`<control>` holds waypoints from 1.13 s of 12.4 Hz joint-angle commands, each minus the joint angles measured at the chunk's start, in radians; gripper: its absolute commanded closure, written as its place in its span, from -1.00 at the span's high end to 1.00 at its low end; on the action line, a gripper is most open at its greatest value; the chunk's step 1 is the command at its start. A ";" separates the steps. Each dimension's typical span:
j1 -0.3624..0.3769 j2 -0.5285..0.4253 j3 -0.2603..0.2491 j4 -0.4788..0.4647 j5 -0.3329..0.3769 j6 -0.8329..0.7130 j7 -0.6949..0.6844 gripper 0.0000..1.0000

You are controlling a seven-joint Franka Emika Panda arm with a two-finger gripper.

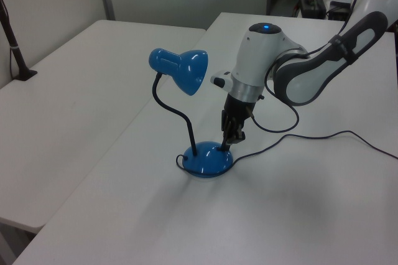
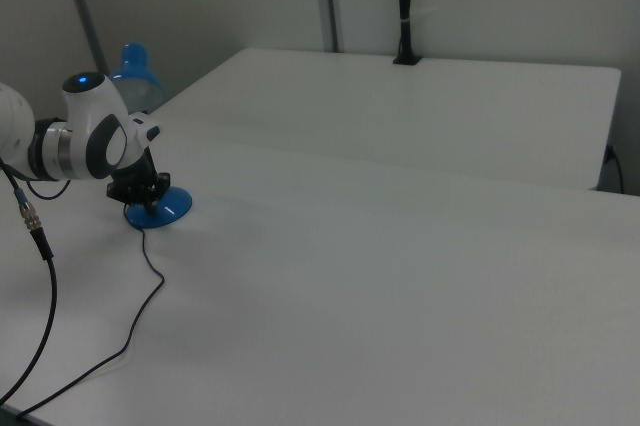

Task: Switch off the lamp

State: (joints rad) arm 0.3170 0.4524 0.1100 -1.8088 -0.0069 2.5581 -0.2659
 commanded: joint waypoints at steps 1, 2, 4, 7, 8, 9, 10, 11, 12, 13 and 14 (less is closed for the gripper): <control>-0.009 0.031 0.008 0.003 0.022 -0.015 -0.021 -1.00; -0.007 0.028 0.008 0.002 0.022 -0.018 -0.018 -1.00; -0.028 -0.018 0.008 -0.003 0.022 -0.106 -0.007 -1.00; -0.107 -0.104 -0.009 -0.020 0.012 -0.333 0.019 -1.00; -0.146 -0.145 -0.022 -0.018 0.005 -0.417 0.061 -1.00; -0.172 -0.171 -0.032 -0.015 -0.011 -0.470 0.126 -1.00; -0.197 -0.207 -0.039 -0.014 -0.051 -0.520 0.198 -1.00; -0.231 -0.256 -0.047 -0.008 -0.118 -0.594 0.273 -1.00; -0.261 -0.309 -0.047 0.000 -0.128 -0.625 0.301 -1.00; -0.303 -0.360 -0.049 0.006 -0.127 -0.656 0.304 -1.00; -0.334 -0.395 -0.049 0.028 -0.125 -0.692 0.306 -1.00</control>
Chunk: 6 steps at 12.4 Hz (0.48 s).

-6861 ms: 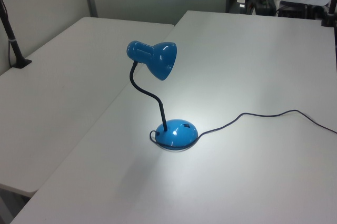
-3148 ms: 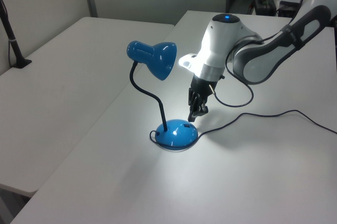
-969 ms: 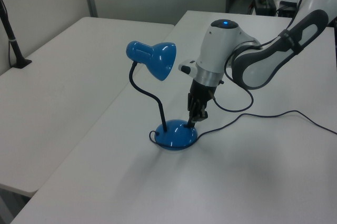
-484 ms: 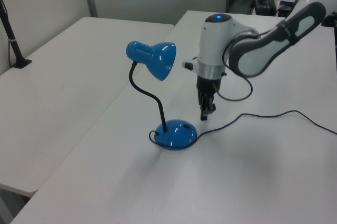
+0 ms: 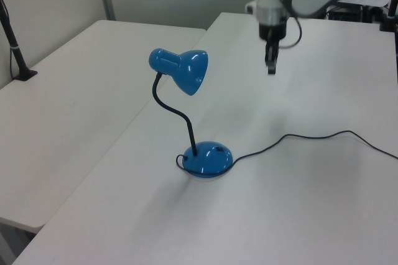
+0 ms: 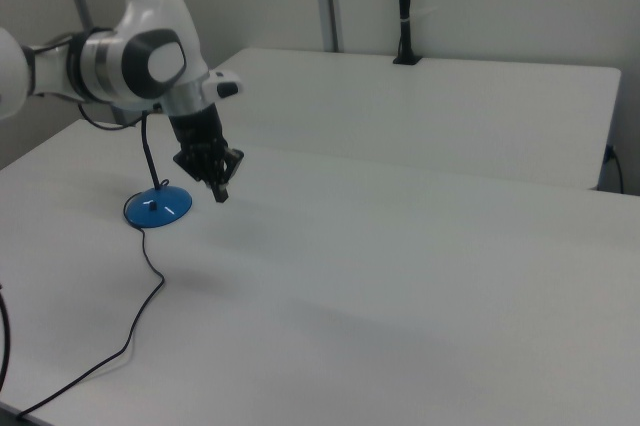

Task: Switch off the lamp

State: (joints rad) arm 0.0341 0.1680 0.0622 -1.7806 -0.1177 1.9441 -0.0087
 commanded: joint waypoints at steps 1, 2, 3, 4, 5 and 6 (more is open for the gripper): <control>-0.068 -0.120 -0.001 0.039 -0.014 -0.158 0.047 -1.00; -0.071 -0.113 -0.001 0.099 -0.013 -0.231 0.049 -1.00; -0.078 -0.119 -0.004 0.125 -0.011 -0.255 0.049 -1.00; -0.089 -0.126 -0.004 0.142 -0.011 -0.260 0.056 -0.94; -0.086 -0.133 0.001 0.142 -0.016 -0.258 0.070 -0.92; -0.083 -0.133 0.001 0.144 -0.022 -0.258 0.102 -0.85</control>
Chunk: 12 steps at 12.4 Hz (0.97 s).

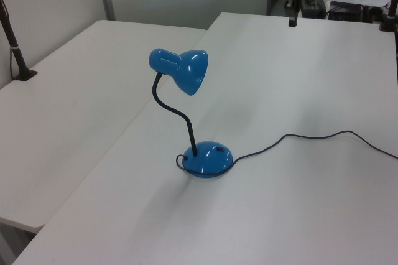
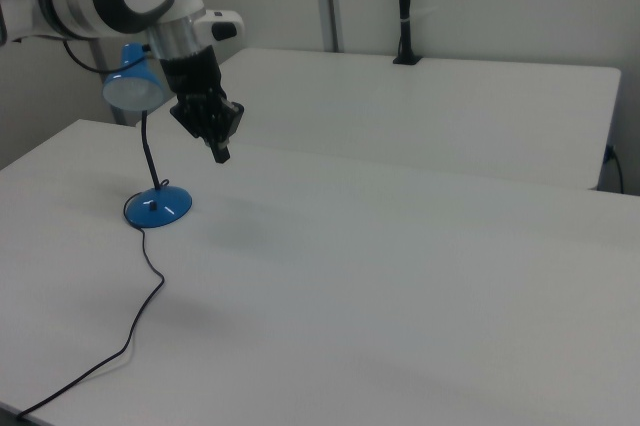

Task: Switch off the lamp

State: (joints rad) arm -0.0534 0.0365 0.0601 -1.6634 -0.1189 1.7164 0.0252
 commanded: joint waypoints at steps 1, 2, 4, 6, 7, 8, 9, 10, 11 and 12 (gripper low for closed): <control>0.001 -0.003 0.001 0.027 -0.016 -0.032 0.091 -0.45; -0.002 -0.003 0.001 0.027 -0.011 -0.031 0.093 0.11; 0.003 -0.001 0.001 0.025 -0.021 -0.031 0.093 1.00; 0.000 -0.004 0.000 0.025 -0.013 -0.032 0.094 1.00; -0.002 -0.006 0.000 0.027 -0.015 -0.035 0.094 1.00; -0.006 -0.018 -0.005 0.027 -0.013 -0.044 0.084 1.00; -0.009 -0.023 -0.017 0.027 -0.010 -0.049 0.081 1.00; -0.009 -0.027 -0.017 0.028 -0.010 -0.070 0.081 1.00; -0.008 -0.027 -0.017 0.027 -0.008 -0.077 0.081 1.00; -0.006 -0.027 -0.017 0.027 -0.008 -0.078 0.081 1.00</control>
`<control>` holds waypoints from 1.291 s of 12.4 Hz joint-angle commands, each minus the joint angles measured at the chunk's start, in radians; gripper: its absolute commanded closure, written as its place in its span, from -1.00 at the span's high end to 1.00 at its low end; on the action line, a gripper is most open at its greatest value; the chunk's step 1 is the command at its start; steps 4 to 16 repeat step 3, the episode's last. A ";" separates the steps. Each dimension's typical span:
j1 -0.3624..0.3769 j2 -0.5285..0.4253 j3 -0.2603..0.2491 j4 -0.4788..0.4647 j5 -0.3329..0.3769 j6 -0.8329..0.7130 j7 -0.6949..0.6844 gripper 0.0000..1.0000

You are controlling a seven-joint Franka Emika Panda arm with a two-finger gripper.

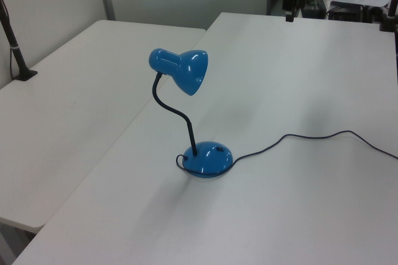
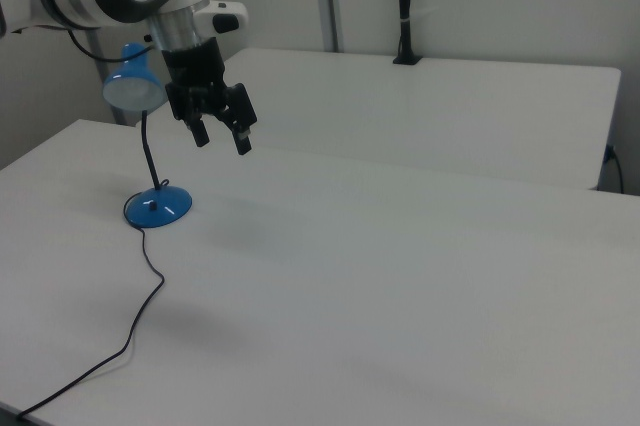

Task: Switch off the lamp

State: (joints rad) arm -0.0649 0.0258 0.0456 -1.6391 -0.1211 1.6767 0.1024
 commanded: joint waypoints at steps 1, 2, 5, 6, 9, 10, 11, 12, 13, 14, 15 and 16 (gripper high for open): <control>0.005 -0.015 -0.003 0.002 -0.006 -0.038 0.005 1.00; 0.004 -0.015 -0.001 0.002 -0.006 -0.037 0.005 1.00; 0.004 -0.015 -0.001 0.004 -0.002 -0.035 0.004 1.00; 0.004 -0.015 -0.001 0.004 -0.002 -0.035 0.004 1.00; 0.004 -0.015 -0.001 0.004 -0.002 -0.035 0.004 1.00; 0.004 -0.015 -0.001 0.004 -0.002 -0.035 0.004 1.00; 0.004 -0.015 -0.001 0.004 -0.002 -0.035 0.004 1.00; 0.004 -0.015 -0.001 0.004 -0.002 -0.035 0.004 1.00; 0.004 -0.015 -0.001 0.004 -0.002 -0.035 0.004 1.00; 0.004 -0.015 -0.001 0.004 -0.002 -0.035 0.004 1.00; 0.004 -0.015 -0.001 0.004 -0.002 -0.035 0.004 1.00; 0.004 -0.015 -0.001 0.004 -0.002 -0.035 0.004 1.00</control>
